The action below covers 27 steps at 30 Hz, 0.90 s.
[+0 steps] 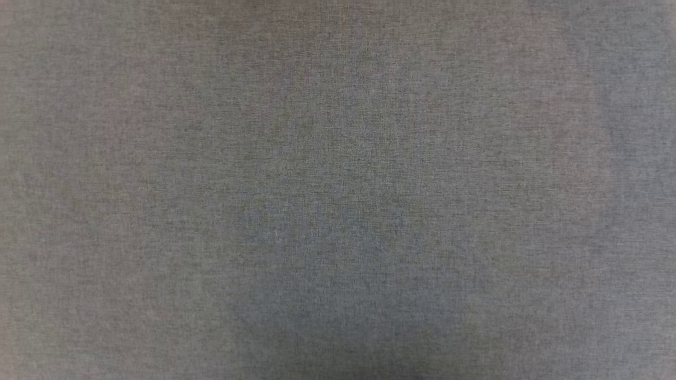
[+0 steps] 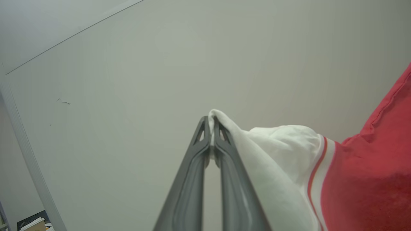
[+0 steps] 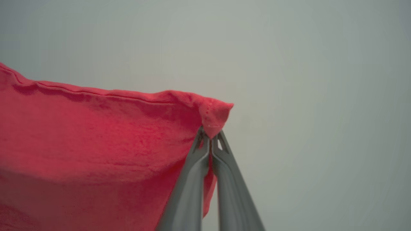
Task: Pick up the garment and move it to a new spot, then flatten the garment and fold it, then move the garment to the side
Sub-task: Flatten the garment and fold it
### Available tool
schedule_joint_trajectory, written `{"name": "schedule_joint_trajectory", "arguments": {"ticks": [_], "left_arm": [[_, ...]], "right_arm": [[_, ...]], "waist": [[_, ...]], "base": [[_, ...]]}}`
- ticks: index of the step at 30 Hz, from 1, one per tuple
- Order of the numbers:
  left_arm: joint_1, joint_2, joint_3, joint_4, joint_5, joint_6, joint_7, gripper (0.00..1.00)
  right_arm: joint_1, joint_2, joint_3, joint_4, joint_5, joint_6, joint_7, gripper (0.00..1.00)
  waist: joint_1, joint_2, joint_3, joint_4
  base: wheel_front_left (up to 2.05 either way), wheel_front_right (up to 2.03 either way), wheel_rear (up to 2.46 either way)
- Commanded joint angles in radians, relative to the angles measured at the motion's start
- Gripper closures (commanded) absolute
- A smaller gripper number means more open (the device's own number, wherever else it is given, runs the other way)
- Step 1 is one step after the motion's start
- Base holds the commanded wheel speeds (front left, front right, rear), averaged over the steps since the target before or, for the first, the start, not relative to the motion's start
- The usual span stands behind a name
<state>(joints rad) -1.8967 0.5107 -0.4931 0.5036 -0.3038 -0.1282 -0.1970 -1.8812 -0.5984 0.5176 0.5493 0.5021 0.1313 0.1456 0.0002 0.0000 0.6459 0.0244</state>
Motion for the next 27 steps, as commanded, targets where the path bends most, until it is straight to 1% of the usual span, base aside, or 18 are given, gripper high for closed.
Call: {"name": "schedule_joint_trajectory", "arguments": {"ticks": [1,4,7,10,14,18,22,27], "left_arm": [[-0.012,-0.003,-0.010,0.022,-0.021,-0.002,-0.013,1.00],[0.010,-0.004,-0.027,0.062,-0.043,-0.002,-0.032,1.00],[0.058,-0.003,-0.018,0.094,-0.065,-0.002,-0.050,1.00],[0.124,0.005,-0.034,0.101,-0.079,-0.002,-0.058,1.00],[0.244,0.017,-0.022,0.075,-0.108,-0.002,-0.064,1.00],[0.408,0.035,0.006,-0.022,-0.114,0.009,-0.064,1.00],[0.610,0.047,0.028,-0.127,-0.123,0.025,-0.064,1.00],[0.882,0.056,0.064,-0.254,-0.148,0.065,-0.065,1.00]], "right_arm": [[-0.012,0.008,0.022,0.028,-0.004,-0.001,-0.016,1.00],[0.002,0.020,0.073,0.073,0.017,-0.001,-0.041,1.00],[0.041,0.030,0.124,0.104,0.052,-0.001,-0.073,1.00],[0.089,0.032,0.180,0.107,0.082,-0.001,-0.105,1.00],[0.177,0.026,0.242,0.084,0.136,-0.001,-0.142,1.00],[0.277,-0.003,0.314,0.039,0.181,-0.001,-0.168,1.00],[0.395,-0.045,0.392,-0.011,0.222,-0.001,-0.184,1.00],[0.565,-0.092,0.462,-0.068,0.294,-0.001,-0.216,1.00]], "waist": [[-0.0002,0.0000,0.010,-0.002],[-0.0002,0.0000,0.018,-0.005],[-0.0002,0.0000,0.025,-0.013],[-0.0002,0.0000,0.026,-0.015],[-0.0002,0.0000,0.009,-0.017],[-0.0002,0.0000,-0.022,-0.013],[-0.0002,0.0000,-0.074,-0.007],[-0.0002,0.0000,-0.162,-0.002]], "base": [[0.00,0.00,0.00],[0.00,0.00,0.00],[0.00,0.00,0.00],[0.00,0.00,0.00],[0.00,0.00,0.00],[0.00,0.00,0.00],[0.00,0.00,0.00],[0.00,0.00,0.00]]}}
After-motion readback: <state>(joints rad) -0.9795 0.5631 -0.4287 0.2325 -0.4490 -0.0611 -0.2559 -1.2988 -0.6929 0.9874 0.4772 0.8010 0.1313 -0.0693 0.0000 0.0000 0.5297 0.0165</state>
